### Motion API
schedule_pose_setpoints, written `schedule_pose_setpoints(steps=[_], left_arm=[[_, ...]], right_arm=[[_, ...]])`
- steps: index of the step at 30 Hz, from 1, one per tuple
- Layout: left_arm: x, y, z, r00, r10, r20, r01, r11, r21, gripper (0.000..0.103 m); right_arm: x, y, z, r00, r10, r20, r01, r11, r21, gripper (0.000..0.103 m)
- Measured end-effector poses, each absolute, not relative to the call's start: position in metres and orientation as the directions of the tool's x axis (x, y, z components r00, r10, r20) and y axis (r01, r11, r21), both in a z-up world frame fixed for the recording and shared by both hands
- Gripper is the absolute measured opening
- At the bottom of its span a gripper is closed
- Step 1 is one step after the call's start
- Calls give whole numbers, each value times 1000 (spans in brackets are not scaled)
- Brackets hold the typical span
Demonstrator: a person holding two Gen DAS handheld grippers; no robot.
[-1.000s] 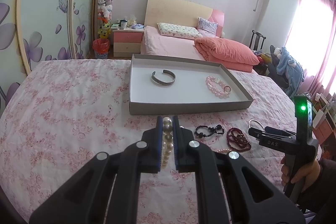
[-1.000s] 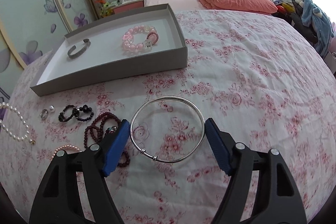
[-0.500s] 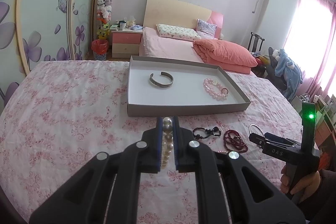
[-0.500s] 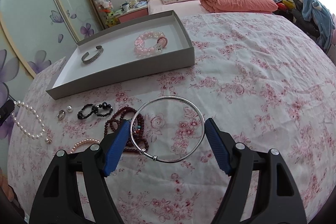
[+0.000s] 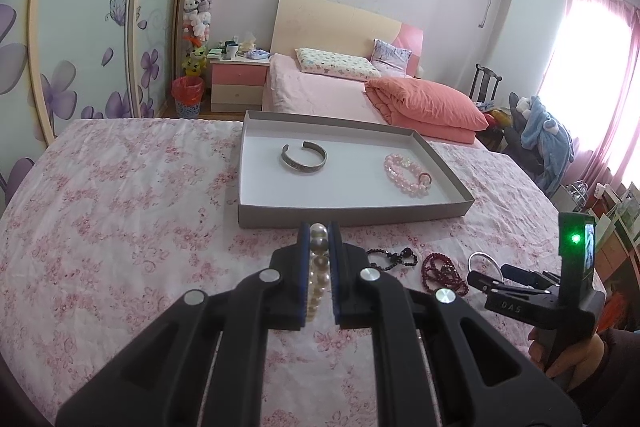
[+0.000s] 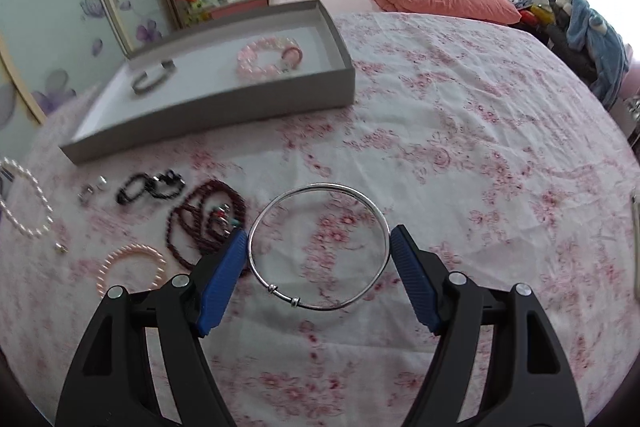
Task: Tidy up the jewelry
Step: 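Carry the pearl bracelet and silver bangle toward the gray tray with both grippers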
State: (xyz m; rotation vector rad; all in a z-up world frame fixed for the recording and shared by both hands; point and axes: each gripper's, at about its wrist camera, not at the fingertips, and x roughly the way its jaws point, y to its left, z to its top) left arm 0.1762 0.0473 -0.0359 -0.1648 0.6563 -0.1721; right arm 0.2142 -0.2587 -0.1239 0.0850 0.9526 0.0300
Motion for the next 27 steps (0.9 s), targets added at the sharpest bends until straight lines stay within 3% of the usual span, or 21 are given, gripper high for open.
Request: schedule_pose_setpoints(steps=[9, 15, 27], left_arm=[[177, 47, -36, 777, -212, -593, 105, 972, -210, 10], [177, 48, -36, 780, -210, -590, 103, 972, -211, 10], [176, 49, -29, 790, -214, -574, 103, 970, -218, 10]], right_arm=[[219, -259, -128, 558, 25, -830, 0, 1000, 30, 77], [219, -261, -128, 569, 41, -821, -13, 999, 41, 73], [202, -252, -83, 743, 124, -658, -52, 991, 127, 73]])
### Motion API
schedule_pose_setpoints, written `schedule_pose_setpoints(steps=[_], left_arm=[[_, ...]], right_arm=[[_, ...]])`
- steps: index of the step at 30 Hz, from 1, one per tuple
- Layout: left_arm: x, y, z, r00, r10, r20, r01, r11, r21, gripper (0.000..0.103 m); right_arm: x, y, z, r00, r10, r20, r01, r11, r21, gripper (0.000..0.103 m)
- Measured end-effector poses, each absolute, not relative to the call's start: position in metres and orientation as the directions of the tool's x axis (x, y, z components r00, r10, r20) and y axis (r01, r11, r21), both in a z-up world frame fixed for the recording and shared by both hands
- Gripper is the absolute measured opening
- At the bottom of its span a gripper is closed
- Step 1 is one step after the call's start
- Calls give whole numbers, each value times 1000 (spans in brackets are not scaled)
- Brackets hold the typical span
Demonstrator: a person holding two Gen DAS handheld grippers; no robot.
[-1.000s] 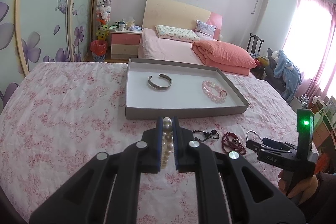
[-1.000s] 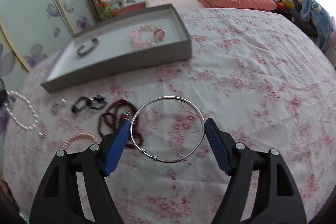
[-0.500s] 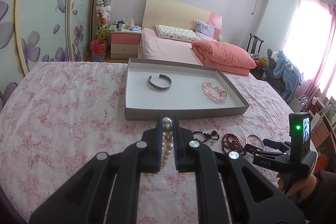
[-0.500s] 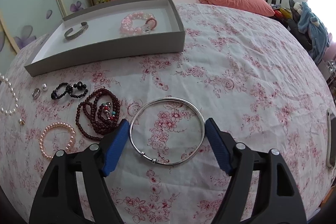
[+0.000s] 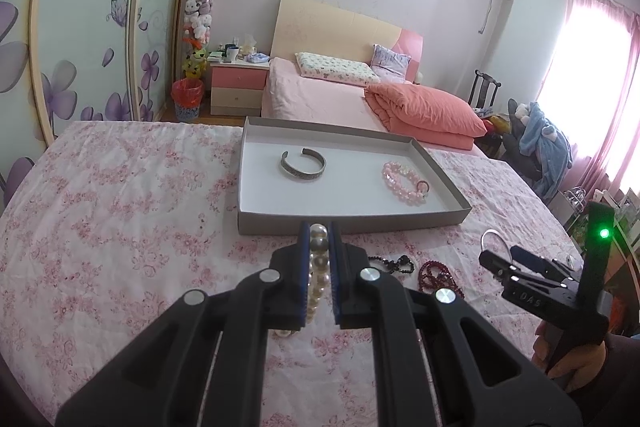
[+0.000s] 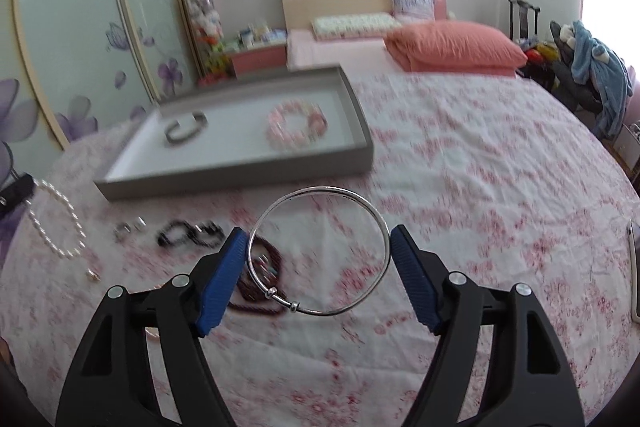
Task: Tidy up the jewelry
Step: 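Carry the pearl bracelet and silver bangle toward the gray tray with both grippers, then lower the pearl bracelet and silver bangle into the tray and open both grippers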
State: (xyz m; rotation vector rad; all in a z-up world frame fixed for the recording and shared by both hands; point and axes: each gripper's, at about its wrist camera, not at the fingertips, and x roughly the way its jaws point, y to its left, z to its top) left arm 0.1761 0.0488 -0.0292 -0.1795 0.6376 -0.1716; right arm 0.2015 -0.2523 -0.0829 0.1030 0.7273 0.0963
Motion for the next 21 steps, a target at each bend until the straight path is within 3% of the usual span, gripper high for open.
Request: schedule_pose_setpoints(steps=[21], left_arm=[[196, 29, 9, 845, -234, -481, 136, 964, -229, 10]], right_arm=[[205, -230, -4, 903, 169, -396, -121, 982, 144, 73]])
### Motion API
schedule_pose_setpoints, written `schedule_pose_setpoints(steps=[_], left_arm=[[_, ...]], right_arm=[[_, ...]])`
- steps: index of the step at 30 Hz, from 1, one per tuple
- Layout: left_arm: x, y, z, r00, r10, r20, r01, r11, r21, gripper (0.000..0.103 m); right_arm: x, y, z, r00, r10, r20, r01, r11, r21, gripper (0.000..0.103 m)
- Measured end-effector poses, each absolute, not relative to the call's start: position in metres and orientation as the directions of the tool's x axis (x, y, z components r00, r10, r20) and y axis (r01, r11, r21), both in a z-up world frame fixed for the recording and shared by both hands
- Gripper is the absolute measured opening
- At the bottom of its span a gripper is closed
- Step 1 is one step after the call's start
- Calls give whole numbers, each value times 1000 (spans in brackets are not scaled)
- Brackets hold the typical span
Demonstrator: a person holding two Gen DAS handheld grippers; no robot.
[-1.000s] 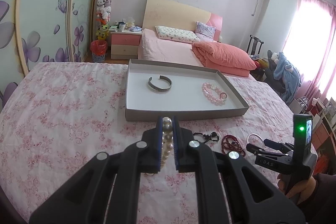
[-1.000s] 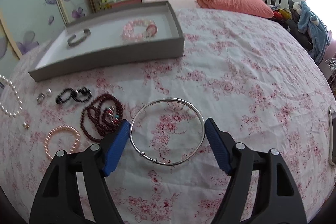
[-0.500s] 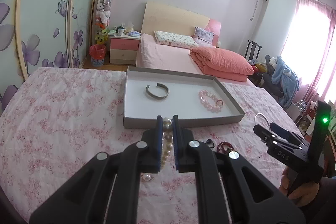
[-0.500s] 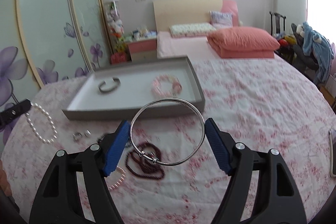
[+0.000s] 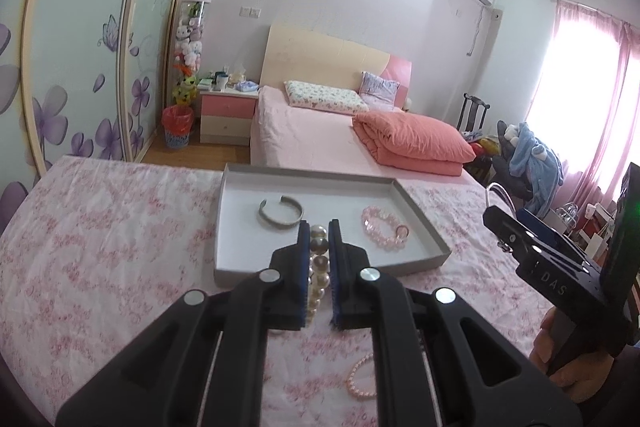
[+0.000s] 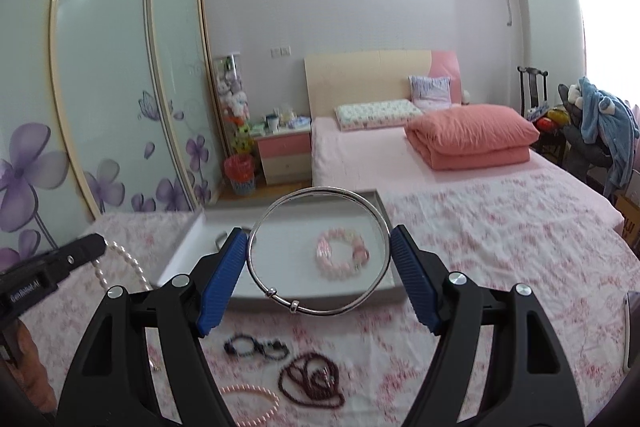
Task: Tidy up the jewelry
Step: 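Lower the pearl bracelet and silver bangle into the tray and open both grippers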
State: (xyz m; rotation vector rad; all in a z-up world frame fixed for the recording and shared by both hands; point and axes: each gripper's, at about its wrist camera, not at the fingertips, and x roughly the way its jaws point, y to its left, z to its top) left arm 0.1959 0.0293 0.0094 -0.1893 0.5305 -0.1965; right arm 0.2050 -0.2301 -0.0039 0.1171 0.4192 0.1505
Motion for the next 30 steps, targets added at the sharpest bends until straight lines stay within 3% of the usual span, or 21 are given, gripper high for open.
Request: schedule_pose_setpoints(steps=[14, 30], left_arm=[[244, 10, 25, 880, -181, -439, 123, 980, -159, 10], [307, 3, -3, 867, -141, -479, 99, 989, -112, 10]], right_arm=[[236, -223, 14, 941, 150, -303, -120, 986, 116, 73], [282, -215, -9, 938, 110, -329, -91, 993, 73, 74]])
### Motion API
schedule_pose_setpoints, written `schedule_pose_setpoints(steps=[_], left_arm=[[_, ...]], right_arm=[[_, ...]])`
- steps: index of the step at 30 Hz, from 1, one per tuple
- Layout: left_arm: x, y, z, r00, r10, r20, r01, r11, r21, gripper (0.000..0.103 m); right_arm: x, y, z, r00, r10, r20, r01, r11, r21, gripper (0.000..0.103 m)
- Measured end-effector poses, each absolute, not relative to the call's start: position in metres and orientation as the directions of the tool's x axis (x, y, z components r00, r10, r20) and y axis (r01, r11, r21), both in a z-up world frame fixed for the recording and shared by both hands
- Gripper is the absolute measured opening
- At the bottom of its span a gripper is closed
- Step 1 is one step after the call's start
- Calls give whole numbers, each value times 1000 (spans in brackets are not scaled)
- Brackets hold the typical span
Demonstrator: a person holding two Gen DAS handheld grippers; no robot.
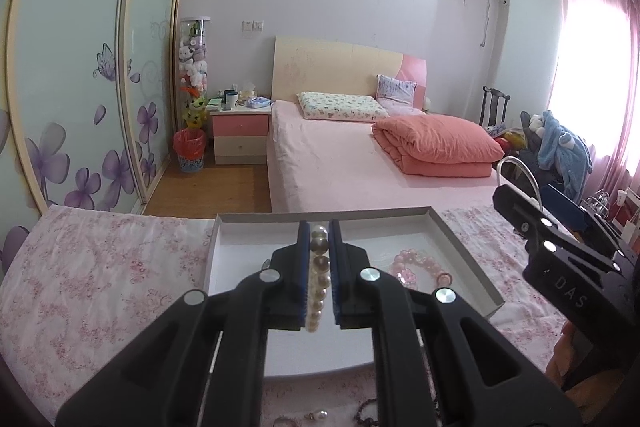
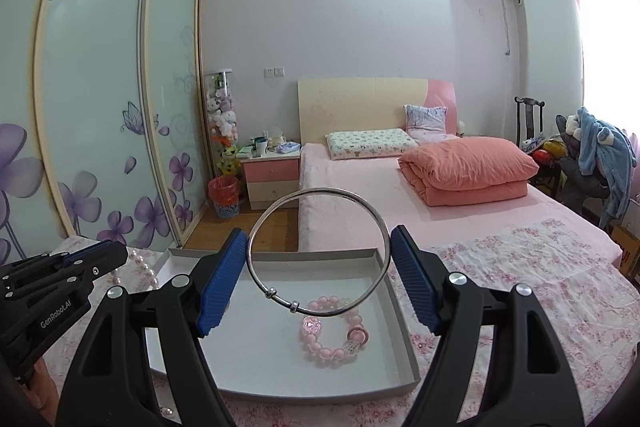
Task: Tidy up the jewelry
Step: 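Lower the pearl bracelet and silver bangle into the tray and open both grippers, then withdraw both open grippers from the tray toward the remaining jewelry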
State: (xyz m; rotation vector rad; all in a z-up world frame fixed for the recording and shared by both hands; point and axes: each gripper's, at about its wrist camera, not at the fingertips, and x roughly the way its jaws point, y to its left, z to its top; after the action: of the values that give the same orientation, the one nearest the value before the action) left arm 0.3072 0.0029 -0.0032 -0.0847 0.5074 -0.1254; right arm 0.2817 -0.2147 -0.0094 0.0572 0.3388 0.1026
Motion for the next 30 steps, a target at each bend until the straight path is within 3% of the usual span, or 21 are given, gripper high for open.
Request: schedule_pose_setpoints(steps=[20, 22, 26, 30], left_arm=[[344, 6, -42, 837, -102, -537, 63, 994, -90, 10], [344, 7, -45, 835, -94, -542, 52, 994, -91, 12], [346, 9, -49, 828, -89, -554, 40, 994, -100, 20], [342, 16, -45, 830, -87, -550, 30, 993, -111, 21]], right_arm=[[328, -192, -61, 862, 113, -494, -102, 994, 50, 75], [328, -193, -63, 856, 117, -503, -101, 993, 59, 81], [323, -194, -63, 856, 120, -503, -105, 993, 58, 81], [314, -205, -56, 864, 115, -490, -91, 993, 72, 81]])
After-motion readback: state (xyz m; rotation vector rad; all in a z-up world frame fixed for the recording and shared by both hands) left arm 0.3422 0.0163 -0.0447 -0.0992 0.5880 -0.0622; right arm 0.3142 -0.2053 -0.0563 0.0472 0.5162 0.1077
